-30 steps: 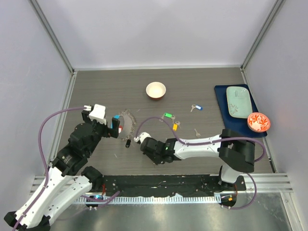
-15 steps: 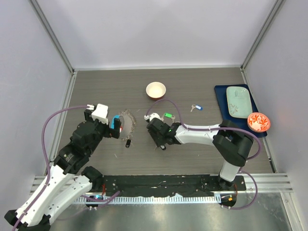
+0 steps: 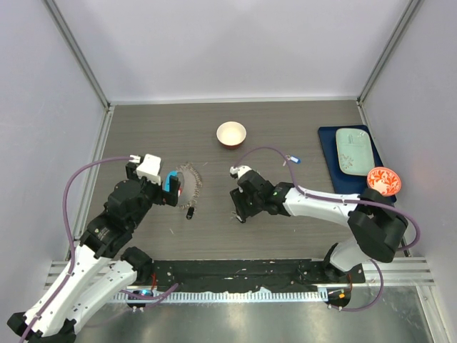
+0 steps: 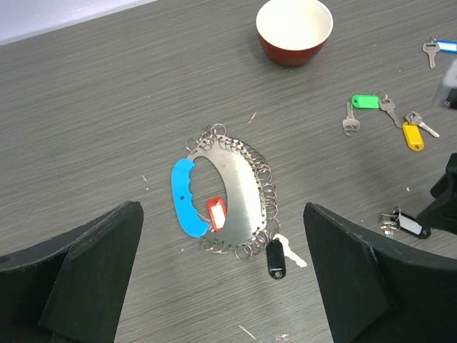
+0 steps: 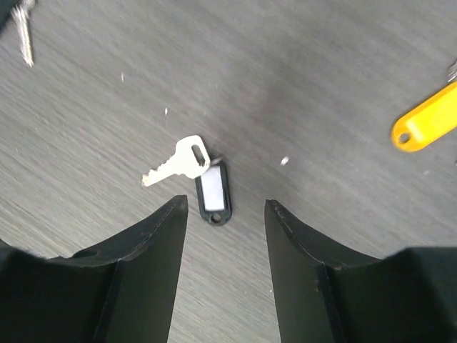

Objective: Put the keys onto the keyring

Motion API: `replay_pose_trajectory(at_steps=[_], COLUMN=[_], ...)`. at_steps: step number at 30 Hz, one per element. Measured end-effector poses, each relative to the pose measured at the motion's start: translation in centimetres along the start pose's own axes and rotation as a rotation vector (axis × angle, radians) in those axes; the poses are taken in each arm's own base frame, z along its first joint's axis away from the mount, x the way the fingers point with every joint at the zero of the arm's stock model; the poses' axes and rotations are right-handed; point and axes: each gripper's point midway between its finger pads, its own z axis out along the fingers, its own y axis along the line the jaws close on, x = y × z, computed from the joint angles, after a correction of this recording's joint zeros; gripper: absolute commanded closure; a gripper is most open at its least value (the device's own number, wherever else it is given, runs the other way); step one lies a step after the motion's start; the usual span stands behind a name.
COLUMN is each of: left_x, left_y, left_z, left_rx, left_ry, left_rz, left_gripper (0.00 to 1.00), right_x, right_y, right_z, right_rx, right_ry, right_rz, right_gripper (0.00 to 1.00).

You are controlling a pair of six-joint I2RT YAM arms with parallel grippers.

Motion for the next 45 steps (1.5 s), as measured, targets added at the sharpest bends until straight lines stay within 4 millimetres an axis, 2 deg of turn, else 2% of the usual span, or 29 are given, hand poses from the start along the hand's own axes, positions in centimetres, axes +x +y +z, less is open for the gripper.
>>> replay_pose_trajectory(at_steps=[6,10,14,21,25,30,35,39,42,45], left_x=[0.0,0.1,0.1,0.2,0.2,0.2,0.2,0.3,0.3,0.3], left_y=[-0.2,-0.1,-0.1,-0.1,-0.1,-0.1,-0.3,-0.4,-0.6,-0.6], left_z=[0.0,0.0,0.0,0.0,0.0,0.0,0.0,0.1,0.1,0.1], left_rx=[0.01,0.011,0.01,0.012,0.013,0.014,0.023,0.031,0.041,0.047], left_ry=[0.002,0.004,0.005,0.008,0.008,0.01,0.011,0.013,0.015,0.016], left_rz=[0.0,-0.001,-0.002,-0.002,-0.002,-0.002,-0.002,-0.003,-0.003,-0.004], left_gripper=[0.0,0.0,0.0,0.0,0.0,0.0,0.0,0.0,0.0,0.0], right_x=[4.3,5.3,5.0,2.4,1.1,-1.6,-4.0,-4.5,-4.3,-5.4], right_y=[0.4,1.4,3.0,6.9,7.8,6.9,3.4,0.9,0.0,-0.6], right_z=[0.4,0.4,1.1,3.3,3.8,3.2,1.7,1.3,1.2,1.5], right_rx=[-0.067,-0.13,-0.206,-0.335,-0.366,-0.32,-0.249,-0.219,-0.269,-0.323], right_ry=[0.109,0.143,0.142,0.108,0.097,0.044,-0.005,-0.004,0.025,0.039], right_rz=[0.021,0.033,0.036,0.019,-0.013,-0.159,-0.375,-0.549,-0.639,-0.697], right_gripper=[0.49,0.49,0.49,0.49,0.49,0.5,0.57,0.63,0.6,0.55])
